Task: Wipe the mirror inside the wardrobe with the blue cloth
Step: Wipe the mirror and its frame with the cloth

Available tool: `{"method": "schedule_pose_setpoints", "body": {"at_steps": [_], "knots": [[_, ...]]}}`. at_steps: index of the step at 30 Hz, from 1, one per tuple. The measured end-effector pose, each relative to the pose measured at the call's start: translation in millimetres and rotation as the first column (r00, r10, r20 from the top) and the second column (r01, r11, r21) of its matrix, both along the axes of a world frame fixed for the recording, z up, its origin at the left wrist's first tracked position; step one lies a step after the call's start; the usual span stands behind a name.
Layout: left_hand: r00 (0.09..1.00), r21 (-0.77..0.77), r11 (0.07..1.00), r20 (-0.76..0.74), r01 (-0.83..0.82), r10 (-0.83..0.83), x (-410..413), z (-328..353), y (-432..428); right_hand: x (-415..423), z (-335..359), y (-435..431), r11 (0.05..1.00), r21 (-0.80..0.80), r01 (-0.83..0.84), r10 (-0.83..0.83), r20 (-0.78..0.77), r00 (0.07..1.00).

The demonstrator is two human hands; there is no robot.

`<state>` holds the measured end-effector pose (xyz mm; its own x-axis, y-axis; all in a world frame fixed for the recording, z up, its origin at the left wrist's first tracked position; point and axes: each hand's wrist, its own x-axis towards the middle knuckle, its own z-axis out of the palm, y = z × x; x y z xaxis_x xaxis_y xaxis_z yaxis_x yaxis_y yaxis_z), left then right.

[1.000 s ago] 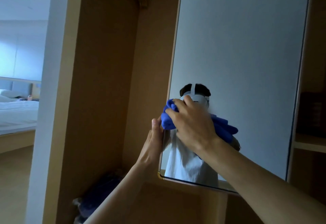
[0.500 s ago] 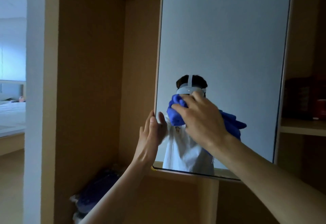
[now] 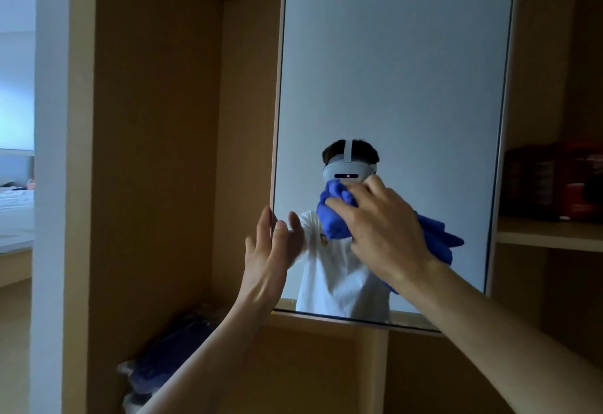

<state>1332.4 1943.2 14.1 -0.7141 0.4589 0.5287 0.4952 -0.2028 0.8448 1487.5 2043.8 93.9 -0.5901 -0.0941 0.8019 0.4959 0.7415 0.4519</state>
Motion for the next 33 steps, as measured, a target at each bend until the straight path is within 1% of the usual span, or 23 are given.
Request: {"method": "schedule_pose_setpoints", "body": {"at_steps": [4, 6, 8, 10, 12, 13, 14, 16, 18, 21, 22, 23, 26, 28, 30, 33], "knots": [[0.999, -0.031, 0.999, -0.030, -0.013, 0.012, -3, -2, 5, 7, -54, 4, 0.999, 0.028, 0.029, -0.034, 0.203, 0.979], [0.999, -0.050, 0.998, -0.039, -0.025, 0.023, -4, -3, 6, 12, -63, 6, 1.000, 0.021, 0.022, -0.026, 0.261, 0.965], [0.999, -0.064, 0.997, -0.044, -0.033, 0.030, -4, -3, 4, 13, -49, 6, 1.000, 0.002, 0.002, -0.002, 0.220, 0.975], [0.999, -0.081, 0.996, -0.049, -0.022, 0.018, -5, -2, 2, 14, -18, 7, 0.999, -0.050, -0.001, 0.005, 0.079, 0.997], [0.999, -0.101, 0.995, -0.046, -0.015, 0.010, -5, -1, 0, 19, 20, 12, 0.994, -0.112, 0.001, -0.011, -0.081, 0.997], [0.999, -0.109, 0.994, -0.041, -0.019, 0.014, -5, -1, -1, 22, 34, 15, 0.992, -0.129, 0.002, -0.018, -0.122, 0.992], [0.999, -0.115, 0.993, -0.041, -0.024, 0.020, -6, -1, -1, 24, 39, 16, 0.991, -0.134, 0.004, -0.021, -0.129, 0.991], [0.999, -0.111, 0.994, -0.047, -0.023, 0.018, -6, -2, -1, 23, 28, 15, 0.997, -0.083, 0.011, -0.017, -0.076, 0.997], [1.000, -0.085, 0.996, -0.025, -0.014, 0.012, -5, -3, -1, 21, -6, 13, 1.000, -0.010, -0.016, 0.016, 0.022, 1.000], [1.000, -0.090, 0.996, -0.023, -0.018, 0.016, 0, -3, 0, 24, -46, 14, 0.998, 0.033, -0.045, 0.037, 0.207, 0.978], [1.000, -0.094, 0.995, -0.019, -0.026, 0.024, 1, -2, 0, 27, -45, 16, 0.998, 0.041, -0.057, 0.047, 0.214, 0.976], [0.999, -0.096, 0.995, -0.016, -0.033, 0.032, 2, -2, 0, 30, -38, 17, 0.998, 0.040, -0.058, 0.050, 0.183, 0.982], [0.999, -0.110, 0.993, -0.036, -0.040, 0.036, 3, -2, -1, 39, 8, 24, 0.999, -0.029, 0.021, -0.022, -0.018, 1.000], [0.998, -0.130, 0.991, -0.046, -0.041, 0.035, 2, -2, -1, 45, 37, 29, 0.995, -0.089, 0.047, -0.055, -0.100, 0.993], [0.998, -0.134, 0.990, -0.042, -0.044, 0.039, 3, -2, 0, 45, 37, 30, 0.995, -0.094, 0.046, -0.055, -0.097, 0.994], [0.997, -0.129, 0.990, -0.051, -0.055, 0.049, 5, -4, 2, 45, -11, 26, 1.000, -0.010, 0.020, -0.020, 0.022, 1.000]]}}
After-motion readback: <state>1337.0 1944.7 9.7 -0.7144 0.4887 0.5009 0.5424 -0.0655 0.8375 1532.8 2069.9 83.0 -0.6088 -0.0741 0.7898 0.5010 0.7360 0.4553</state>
